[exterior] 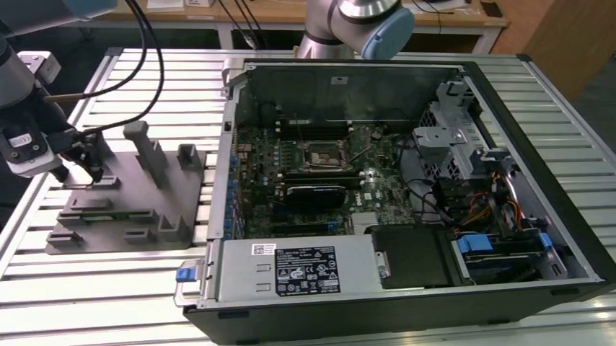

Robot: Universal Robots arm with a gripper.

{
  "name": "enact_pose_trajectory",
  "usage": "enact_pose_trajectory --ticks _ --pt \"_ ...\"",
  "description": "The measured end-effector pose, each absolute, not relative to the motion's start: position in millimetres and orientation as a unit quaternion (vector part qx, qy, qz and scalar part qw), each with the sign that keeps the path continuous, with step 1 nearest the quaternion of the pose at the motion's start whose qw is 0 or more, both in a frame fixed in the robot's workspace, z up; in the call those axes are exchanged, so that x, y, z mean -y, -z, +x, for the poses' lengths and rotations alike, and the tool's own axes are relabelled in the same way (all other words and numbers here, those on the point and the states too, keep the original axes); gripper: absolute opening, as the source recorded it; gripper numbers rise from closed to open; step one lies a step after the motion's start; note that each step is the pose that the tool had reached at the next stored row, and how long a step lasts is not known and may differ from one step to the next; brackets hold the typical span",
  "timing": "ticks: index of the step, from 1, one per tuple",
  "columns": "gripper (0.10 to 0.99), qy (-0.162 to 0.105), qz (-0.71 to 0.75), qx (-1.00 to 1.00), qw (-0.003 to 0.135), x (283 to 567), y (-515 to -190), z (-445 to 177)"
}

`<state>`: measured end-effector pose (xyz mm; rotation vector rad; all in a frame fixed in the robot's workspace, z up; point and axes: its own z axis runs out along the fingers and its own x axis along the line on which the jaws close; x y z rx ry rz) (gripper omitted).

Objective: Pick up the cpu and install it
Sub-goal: 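Pick up the cpu and move it towards the insertion slot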

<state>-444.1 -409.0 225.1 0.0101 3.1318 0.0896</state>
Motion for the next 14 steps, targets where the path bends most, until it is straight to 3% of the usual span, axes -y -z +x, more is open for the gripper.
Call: enact_pose_trajectory --ticks 14 --pt "0.545 -0.029 0.003 -1.0 0.004 409.0 -242.5 -444.1"
